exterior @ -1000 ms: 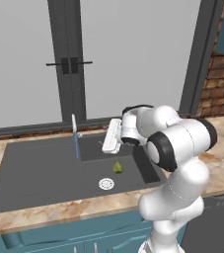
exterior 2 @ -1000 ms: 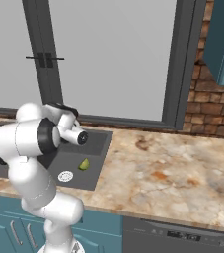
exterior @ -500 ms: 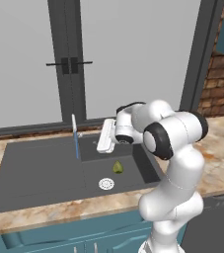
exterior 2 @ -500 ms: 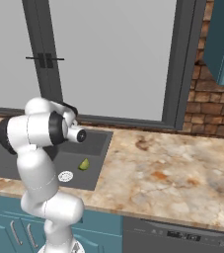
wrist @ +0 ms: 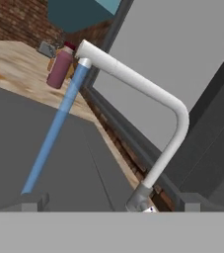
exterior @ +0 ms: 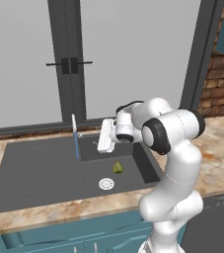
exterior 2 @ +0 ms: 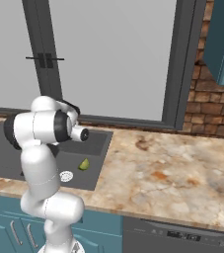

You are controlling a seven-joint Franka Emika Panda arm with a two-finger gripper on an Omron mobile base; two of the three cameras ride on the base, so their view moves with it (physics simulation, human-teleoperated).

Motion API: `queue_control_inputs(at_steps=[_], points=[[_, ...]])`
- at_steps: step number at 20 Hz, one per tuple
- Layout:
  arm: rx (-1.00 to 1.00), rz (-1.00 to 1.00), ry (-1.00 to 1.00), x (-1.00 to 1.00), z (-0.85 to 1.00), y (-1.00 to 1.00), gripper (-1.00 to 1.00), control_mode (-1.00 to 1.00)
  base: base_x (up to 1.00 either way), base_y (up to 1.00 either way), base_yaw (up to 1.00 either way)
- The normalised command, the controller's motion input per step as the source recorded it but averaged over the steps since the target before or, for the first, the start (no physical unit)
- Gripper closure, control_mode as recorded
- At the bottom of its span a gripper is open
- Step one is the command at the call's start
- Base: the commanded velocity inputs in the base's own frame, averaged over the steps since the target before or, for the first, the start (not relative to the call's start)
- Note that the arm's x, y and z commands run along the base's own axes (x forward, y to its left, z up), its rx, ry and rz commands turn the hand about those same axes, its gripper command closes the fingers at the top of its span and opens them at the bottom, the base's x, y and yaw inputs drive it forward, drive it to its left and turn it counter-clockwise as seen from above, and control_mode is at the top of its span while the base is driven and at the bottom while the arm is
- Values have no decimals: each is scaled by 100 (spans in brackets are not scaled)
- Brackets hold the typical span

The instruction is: Turn on the sink faucet. Then move the lemon wedge from the counter to the sink. Turn off the sink. Move the vegetable from the sink to the pot next to the stove. Finally move the pot to the rear left burner.

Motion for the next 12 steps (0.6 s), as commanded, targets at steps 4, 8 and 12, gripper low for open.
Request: queue_control_inputs(at_steps=[4, 8, 12], points=[[0, 5, 0, 1, -7, 0, -100, -100, 0, 0, 0], [0, 4, 0, 2, -7, 0, -100, -100, 0, 0, 0], [0, 3, 0, 5, -8, 1, -100, -100, 0, 0, 0]])
